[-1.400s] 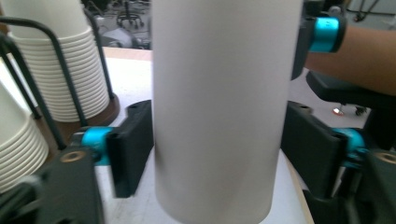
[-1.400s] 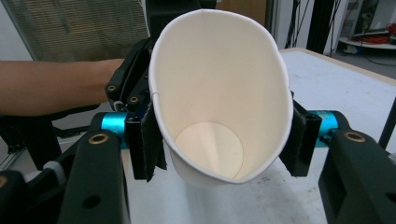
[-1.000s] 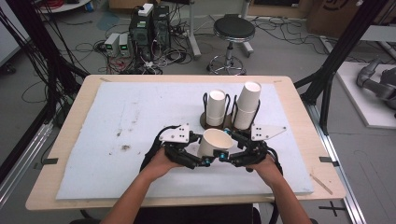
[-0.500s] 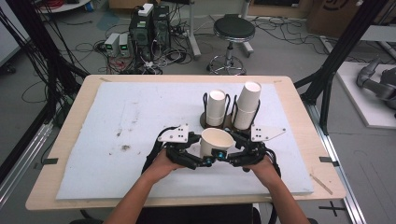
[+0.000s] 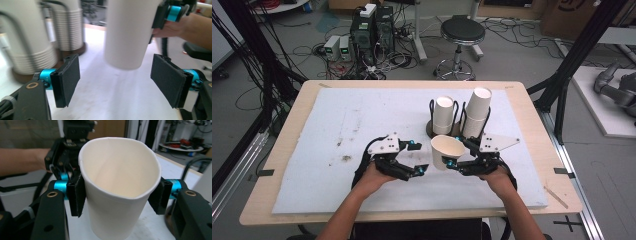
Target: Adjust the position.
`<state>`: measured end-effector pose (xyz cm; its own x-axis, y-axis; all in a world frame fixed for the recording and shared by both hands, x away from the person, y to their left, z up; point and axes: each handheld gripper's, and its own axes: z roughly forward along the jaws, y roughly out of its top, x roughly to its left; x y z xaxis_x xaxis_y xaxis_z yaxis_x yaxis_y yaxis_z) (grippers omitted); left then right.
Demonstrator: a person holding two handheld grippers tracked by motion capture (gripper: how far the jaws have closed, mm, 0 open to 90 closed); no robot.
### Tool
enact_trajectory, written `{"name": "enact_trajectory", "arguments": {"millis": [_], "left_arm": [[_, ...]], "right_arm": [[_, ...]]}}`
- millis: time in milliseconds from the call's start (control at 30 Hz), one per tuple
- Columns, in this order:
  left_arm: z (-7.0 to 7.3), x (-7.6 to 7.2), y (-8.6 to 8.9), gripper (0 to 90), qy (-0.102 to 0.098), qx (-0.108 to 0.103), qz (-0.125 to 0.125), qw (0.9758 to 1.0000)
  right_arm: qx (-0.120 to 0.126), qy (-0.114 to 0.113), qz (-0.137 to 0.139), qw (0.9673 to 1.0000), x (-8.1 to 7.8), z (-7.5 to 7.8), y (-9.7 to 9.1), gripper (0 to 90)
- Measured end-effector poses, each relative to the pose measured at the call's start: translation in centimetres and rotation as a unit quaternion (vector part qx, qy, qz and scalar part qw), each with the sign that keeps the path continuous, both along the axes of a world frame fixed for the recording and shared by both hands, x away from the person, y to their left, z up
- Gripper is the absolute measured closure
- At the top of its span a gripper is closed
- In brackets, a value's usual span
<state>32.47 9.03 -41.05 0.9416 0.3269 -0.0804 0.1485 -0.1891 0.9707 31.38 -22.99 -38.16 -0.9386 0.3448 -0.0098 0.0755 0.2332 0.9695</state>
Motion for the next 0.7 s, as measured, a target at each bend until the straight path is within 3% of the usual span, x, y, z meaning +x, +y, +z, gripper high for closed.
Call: {"name": "enact_trajectory", "arguments": {"millis": [100,333,500,700], "left_arm": [[0.0,0.2,1.6,22.1,0.002,-0.003,0.037,0.9993],[0.3,0.3,4.6,22.0,-0.001,-0.013,0.090,0.9959],[0.3,0.6,6.0,22.0,-0.003,-0.016,0.117,0.9930],[0.3,0.4,6.8,22.0,-0.010,-0.016,0.132,0.9910]], "right_arm": [[-0.006,-0.001,-0.012,0.9999,0.2,0.0,-0.2,40.6],[-0.014,0.002,-0.023,0.9996,0.5,-0.2,-0.1,40.6],[-0.013,0.001,-0.025,0.9996,0.5,-0.1,-0.2,40.6],[-0.008,0.003,-0.032,0.9994,0.6,-0.1,-0.4,40.5]]}}
